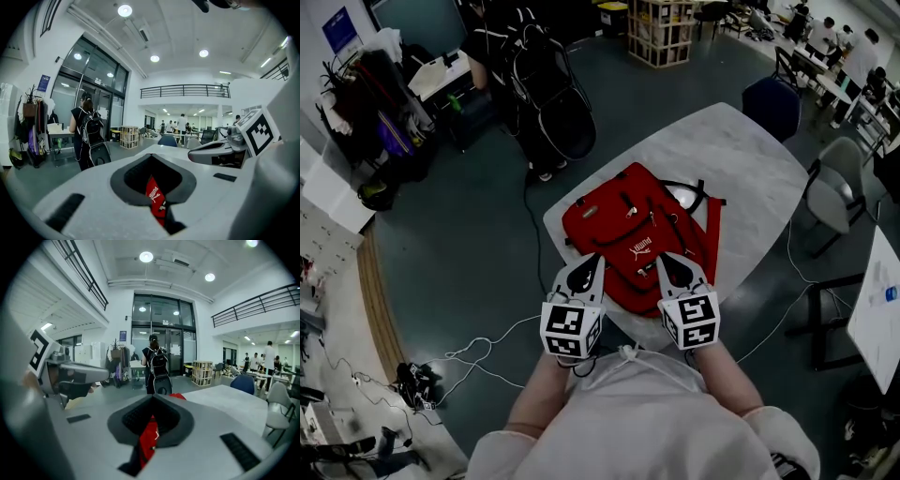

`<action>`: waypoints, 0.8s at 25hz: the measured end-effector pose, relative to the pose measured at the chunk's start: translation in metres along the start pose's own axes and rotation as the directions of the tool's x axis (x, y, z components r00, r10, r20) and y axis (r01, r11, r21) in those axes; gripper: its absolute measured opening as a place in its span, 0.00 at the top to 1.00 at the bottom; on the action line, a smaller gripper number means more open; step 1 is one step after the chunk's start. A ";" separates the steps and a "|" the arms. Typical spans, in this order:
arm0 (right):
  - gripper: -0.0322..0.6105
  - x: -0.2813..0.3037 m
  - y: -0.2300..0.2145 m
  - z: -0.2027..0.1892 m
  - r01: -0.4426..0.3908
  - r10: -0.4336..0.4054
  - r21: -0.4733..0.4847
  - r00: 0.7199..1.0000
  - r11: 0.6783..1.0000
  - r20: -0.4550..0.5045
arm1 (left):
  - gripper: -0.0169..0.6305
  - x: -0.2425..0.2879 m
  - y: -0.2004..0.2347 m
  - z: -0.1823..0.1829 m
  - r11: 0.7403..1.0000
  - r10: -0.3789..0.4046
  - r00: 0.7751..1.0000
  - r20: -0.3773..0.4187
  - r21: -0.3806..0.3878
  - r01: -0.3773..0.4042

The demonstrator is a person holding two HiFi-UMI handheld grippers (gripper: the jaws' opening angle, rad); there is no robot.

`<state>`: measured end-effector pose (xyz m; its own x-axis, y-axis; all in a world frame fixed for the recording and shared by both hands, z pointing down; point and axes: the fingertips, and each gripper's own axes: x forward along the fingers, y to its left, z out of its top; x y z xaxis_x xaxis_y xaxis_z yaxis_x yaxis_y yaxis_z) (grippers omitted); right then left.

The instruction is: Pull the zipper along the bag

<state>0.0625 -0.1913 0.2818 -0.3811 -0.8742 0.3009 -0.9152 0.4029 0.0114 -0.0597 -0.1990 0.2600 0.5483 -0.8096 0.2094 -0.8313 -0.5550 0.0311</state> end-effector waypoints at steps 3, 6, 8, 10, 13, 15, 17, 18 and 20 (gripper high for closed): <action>0.91 0.000 0.000 -0.002 -0.011 0.011 0.020 1.000 1.000 0.000 | 0.94 0.002 -0.003 -0.004 1.000 -0.004 1.000 -0.009 0.007 0.004; 0.91 0.000 0.001 -0.005 -0.018 0.018 0.015 1.000 1.000 -0.002 | 0.94 0.004 -0.006 -0.009 1.000 -0.009 1.000 -0.016 -0.006 0.009; 0.91 0.001 0.003 -0.005 -0.024 0.024 0.012 1.000 1.000 -0.006 | 0.94 0.003 -0.005 -0.010 1.000 -0.008 1.000 -0.019 -0.015 0.007; 0.91 0.000 0.004 -0.005 -0.029 0.029 0.011 1.000 1.000 -0.007 | 0.94 0.002 -0.003 -0.012 1.000 -0.004 1.000 -0.025 -0.022 0.004; 0.91 -0.001 0.005 -0.006 -0.033 0.033 0.006 0.999 0.999 -0.010 | 0.94 0.001 -0.004 -0.014 1.000 -0.004 0.999 -0.032 -0.028 0.003; 0.91 -0.001 0.006 -0.007 -0.033 0.033 0.006 0.999 0.999 -0.014 | 0.94 0.000 -0.003 -0.014 1.000 -0.005 0.999 -0.034 -0.026 0.004; 0.91 0.000 0.006 -0.008 -0.034 0.034 0.010 0.999 0.999 -0.015 | 0.94 0.000 -0.002 -0.015 1.000 -0.006 0.999 -0.033 -0.025 0.005; 0.91 0.000 0.007 -0.008 -0.035 0.035 0.011 0.999 0.999 -0.015 | 0.94 0.000 -0.002 -0.016 1.000 -0.007 0.999 -0.034 -0.024 0.006; 0.91 0.000 0.008 -0.009 -0.038 0.038 0.012 0.999 0.999 -0.014 | 0.94 0.000 -0.002 -0.018 1.000 -0.007 0.999 -0.037 -0.025 0.006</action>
<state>0.0562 -0.1861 0.2903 -0.4139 -0.8544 0.3142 -0.9015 0.4326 -0.0113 -0.0599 -0.1949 0.2776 0.5503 -0.7982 0.2448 -0.8300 -0.5550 0.0563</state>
